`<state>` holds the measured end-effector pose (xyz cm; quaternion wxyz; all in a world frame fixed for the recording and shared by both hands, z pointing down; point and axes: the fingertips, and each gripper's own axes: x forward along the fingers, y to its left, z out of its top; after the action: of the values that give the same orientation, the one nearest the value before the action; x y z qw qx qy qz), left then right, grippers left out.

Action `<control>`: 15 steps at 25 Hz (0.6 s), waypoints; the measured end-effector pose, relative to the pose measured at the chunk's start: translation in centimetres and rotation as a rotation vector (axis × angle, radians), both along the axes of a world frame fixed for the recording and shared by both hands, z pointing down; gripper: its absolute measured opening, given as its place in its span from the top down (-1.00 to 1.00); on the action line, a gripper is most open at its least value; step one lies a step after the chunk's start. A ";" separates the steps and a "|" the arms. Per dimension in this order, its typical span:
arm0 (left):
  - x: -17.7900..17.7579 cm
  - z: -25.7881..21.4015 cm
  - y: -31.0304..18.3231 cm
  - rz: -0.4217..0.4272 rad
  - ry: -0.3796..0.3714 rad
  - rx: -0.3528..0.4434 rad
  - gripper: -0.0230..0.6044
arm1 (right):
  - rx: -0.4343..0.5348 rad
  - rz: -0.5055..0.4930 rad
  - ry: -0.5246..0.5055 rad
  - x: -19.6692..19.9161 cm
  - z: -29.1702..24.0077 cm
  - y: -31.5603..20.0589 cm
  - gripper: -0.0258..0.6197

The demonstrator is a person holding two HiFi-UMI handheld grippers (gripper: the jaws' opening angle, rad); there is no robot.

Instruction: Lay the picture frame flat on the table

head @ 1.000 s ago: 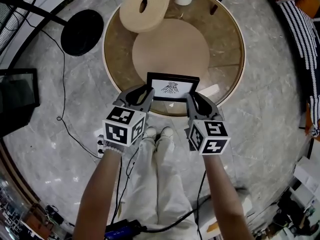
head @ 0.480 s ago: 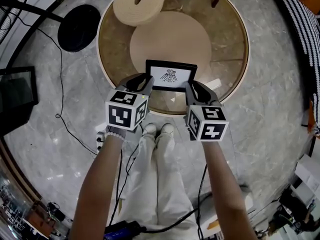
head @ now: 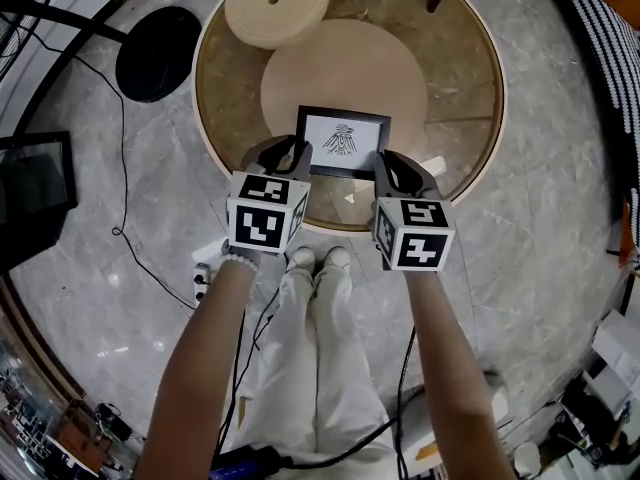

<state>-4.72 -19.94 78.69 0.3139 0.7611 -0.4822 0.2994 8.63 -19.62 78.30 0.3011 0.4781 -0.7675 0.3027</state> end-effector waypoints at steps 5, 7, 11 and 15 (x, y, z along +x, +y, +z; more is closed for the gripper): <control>0.2 0.0 -0.1 0.005 -0.009 0.019 0.61 | 0.011 0.023 -0.030 0.3 0.1 -0.1 0.72; 0.2 -0.3 0.0 0.013 -0.005 0.023 0.61 | 0.022 0.033 -0.032 0.3 -0.3 -0.3 0.72; -0.9 -2.1 0.5 -0.010 0.008 0.058 0.61 | 0.073 0.038 -0.031 0.4 -2.3 -1.0 0.72; -2.3 -5.5 1.0 -0.008 -0.012 0.126 0.75 | 0.125 0.038 -0.030 0.7 -5.6 -1.2 0.76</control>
<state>-6.99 -18.89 73.15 0.2637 0.7758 -0.5049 0.2715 9.31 -20.79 72.73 0.2533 0.5060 -0.7802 0.2668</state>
